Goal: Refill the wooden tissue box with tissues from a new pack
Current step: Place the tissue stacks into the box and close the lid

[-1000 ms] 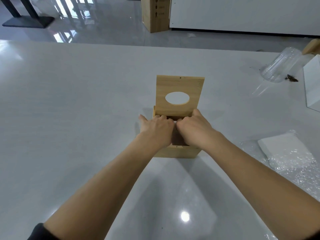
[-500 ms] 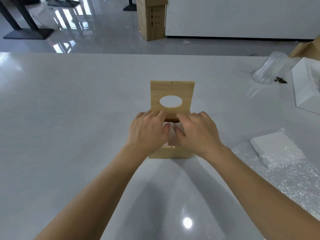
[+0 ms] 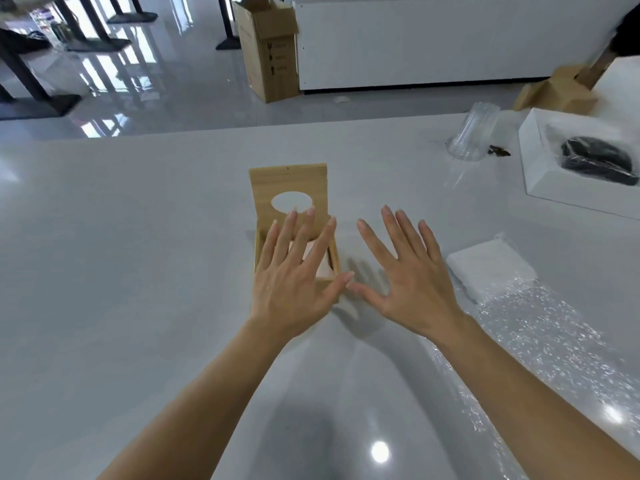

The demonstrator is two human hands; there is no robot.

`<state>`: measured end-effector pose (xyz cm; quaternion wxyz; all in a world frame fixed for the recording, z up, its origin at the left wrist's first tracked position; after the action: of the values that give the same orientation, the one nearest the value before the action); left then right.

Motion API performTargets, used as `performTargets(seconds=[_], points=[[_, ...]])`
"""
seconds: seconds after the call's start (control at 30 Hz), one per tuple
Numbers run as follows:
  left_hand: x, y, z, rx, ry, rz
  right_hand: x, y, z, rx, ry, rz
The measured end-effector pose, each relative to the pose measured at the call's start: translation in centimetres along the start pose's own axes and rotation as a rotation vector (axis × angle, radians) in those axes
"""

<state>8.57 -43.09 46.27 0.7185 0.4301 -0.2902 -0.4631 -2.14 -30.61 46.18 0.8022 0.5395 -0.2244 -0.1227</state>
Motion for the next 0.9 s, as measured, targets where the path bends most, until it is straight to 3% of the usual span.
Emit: performTargets(seconds=[0.5,0.9], points=[[-18.3,-2.8,0.6,0.168,-0.275,-0.099,-13.9,6.6,-12.7,-0.052,-0.336,-0.090],[-29.3,-4.2,-3.4,0.324,-0.394,-0.196,-20.9,8.0,-19.4,-0.093,-0.446,-0.103]])
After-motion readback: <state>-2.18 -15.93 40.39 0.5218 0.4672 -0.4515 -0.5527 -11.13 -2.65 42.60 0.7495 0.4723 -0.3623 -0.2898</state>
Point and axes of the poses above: each hand's wrist, its own z-axis towards the middle knuckle, its own y-axis out of the back of the hand, x = y × z, the point moved 4 cm from there along z, towards the middle knuckle, and after that the axes turned 10 degrees about z, right-handed, at the moved point
